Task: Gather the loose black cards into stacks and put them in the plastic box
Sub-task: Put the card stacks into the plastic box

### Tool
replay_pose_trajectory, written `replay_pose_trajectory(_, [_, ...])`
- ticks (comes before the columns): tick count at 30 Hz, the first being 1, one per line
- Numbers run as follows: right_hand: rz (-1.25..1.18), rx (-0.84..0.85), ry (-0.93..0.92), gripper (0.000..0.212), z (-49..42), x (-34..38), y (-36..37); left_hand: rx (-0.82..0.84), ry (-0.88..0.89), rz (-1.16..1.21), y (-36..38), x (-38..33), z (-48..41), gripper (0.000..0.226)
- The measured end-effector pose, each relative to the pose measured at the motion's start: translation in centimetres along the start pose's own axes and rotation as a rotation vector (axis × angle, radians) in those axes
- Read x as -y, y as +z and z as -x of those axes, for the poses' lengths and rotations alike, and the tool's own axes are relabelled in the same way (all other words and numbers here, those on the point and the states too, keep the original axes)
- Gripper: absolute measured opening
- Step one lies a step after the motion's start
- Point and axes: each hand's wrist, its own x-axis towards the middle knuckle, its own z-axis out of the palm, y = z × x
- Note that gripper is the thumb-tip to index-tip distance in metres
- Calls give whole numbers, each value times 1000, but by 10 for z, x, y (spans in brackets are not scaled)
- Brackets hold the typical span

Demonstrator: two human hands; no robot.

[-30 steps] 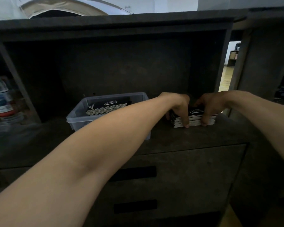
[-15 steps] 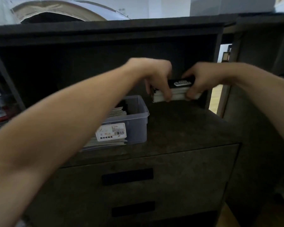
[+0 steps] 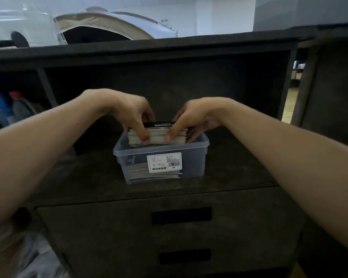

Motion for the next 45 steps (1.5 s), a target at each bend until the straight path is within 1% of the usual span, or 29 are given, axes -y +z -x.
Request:
replay_pose_trajectory(2, [-83,38,40,66,2,-1,8,38,-26,9,7,5,1,60])
replay_pose_trajectory(4, [-121,17,55,60,3,-1,15,57,-26,12,13,8,1,57])
replay_pose_trajectory(6, [-111,-44,63,49,5,-1,22,45,-9,13,16,9,3,52])
replay_pose_trajectory(8, [-18,-147,71,41,7,-3,26,9,10,16,17,12,8,51])
replay_pose_trajectory(10, [144,-285,67,35,7,-4,32,-88,40,30,19,18,17,55])
replay_pose_trajectory(12, [242,-410,29,30,4,-7,38,-264,72,63,27,22,26,66])
replay_pose_trajectory(13, [253,-439,3,32,2,-7,43,-351,82,85,36,25,27,73])
replay_pose_trajectory(14, [272,-442,-24,35,1,-7,47,-407,84,124,48,27,27,78])
replay_pose_trajectory(15, [311,-425,-41,39,1,-4,52,-419,81,196,61,29,26,79])
replay_pose_trajectory(16, [341,-399,-41,41,1,-1,57,-397,81,296,74,30,26,77])
replay_pose_trajectory(17, [358,-370,-32,42,1,3,60,-375,73,403,86,30,25,71])
replay_pose_trajectory(19, [343,-328,-8,41,-4,9,63,-401,40,568,101,30,21,57])
replay_pose_trajectory(21, [349,-293,1,40,-7,16,66,-455,29,630,103,30,14,49])
replay_pose_trajectory(23, [396,-273,13,38,-13,19,67,-486,41,605,102,28,8,42])
replay_pose_trajectory(26, [522,-284,25,34,-17,14,66,-487,45,482,101,23,-2,37])
replay_pose_trajectory(30, [501,-321,35,37,-25,-1,53,-345,-22,376,88,21,-12,41])
replay_pose_trajectory(31, [491,-356,35,39,-27,-3,50,-330,-23,355,85,21,-14,40])
replay_pose_trajectory(32, [495,-413,27,44,-29,-5,47,-349,-1,336,82,20,-16,39])
replay_pose_trajectory(34, [514,-535,-9,56,-32,-11,45,-433,61,229,82,16,-18,41])
replay_pose_trajectory(35, [512,-551,-50,61,-35,-15,44,-447,87,159,84,14,-19,44])
replay_pose_trajectory(37, [510,-452,-138,62,-42,-24,47,-434,118,113,89,12,-23,45])
replay_pose_trajectory(38, [509,-400,-151,61,-44,-28,49,-424,112,114,90,11,-25,46])
replay_pose_trajectory(40, [544,-353,-141,58,-50,-30,47,-427,95,77,90,12,-30,45])
replay_pose_trajectory(42, [593,-346,-147,53,-55,-28,45,-444,91,61,88,14,-34,45])
replay_pose_trajectory(43, [610,-365,-163,51,-56,-27,44,-453,92,72,87,14,-36,46])
replay_pose_trajectory(45, [563,-443,-193,53,-56,-30,43,-467,76,118,87,15,-37,47])
